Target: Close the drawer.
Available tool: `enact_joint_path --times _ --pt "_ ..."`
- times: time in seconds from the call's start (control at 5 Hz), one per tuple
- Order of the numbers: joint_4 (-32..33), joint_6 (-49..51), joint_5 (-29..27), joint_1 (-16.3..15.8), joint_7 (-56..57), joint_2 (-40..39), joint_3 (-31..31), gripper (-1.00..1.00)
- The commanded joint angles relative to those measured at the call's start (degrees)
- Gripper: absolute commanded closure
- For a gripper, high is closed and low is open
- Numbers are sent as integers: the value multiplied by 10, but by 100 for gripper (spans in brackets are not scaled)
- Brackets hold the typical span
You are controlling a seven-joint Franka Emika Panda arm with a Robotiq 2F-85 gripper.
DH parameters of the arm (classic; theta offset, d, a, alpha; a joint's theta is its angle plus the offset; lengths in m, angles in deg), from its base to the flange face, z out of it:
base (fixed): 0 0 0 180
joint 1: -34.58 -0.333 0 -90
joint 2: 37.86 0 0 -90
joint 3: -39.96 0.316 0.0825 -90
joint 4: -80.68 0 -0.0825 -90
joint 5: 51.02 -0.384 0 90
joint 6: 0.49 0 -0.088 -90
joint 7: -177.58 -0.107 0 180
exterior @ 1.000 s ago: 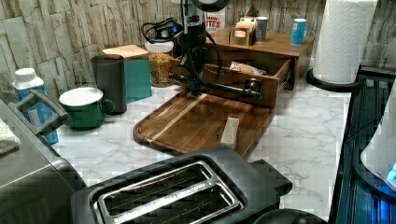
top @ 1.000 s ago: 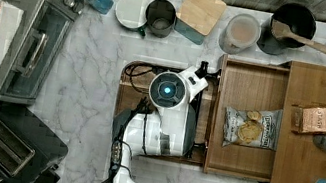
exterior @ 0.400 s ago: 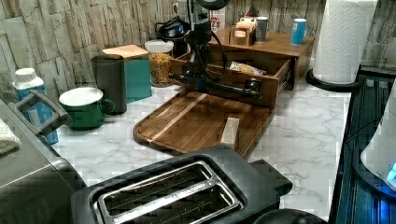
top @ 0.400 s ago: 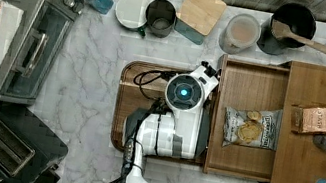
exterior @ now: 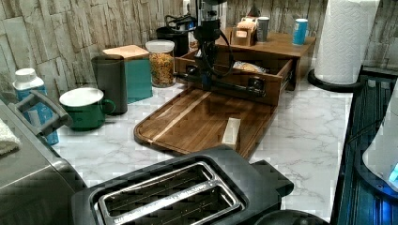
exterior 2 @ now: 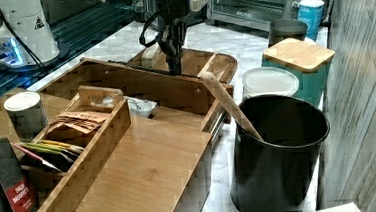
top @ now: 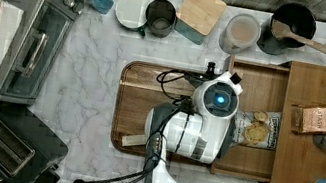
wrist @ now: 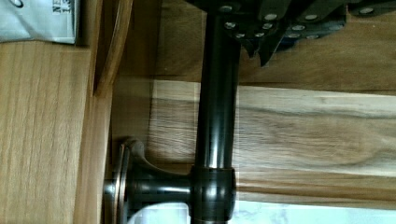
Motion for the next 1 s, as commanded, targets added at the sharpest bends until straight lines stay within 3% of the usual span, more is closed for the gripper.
enact_joint_path --times 0.2,0.4,0.8,1.0 --pt "-154 97 43 121 133 -70 -91 100" --pt "-205 78 42 150 194 -114 -107 100" --pt "-205 47 110 138 152 -98 -157 100" --pt "-177 -24 88 140 143 -98 -171 100"
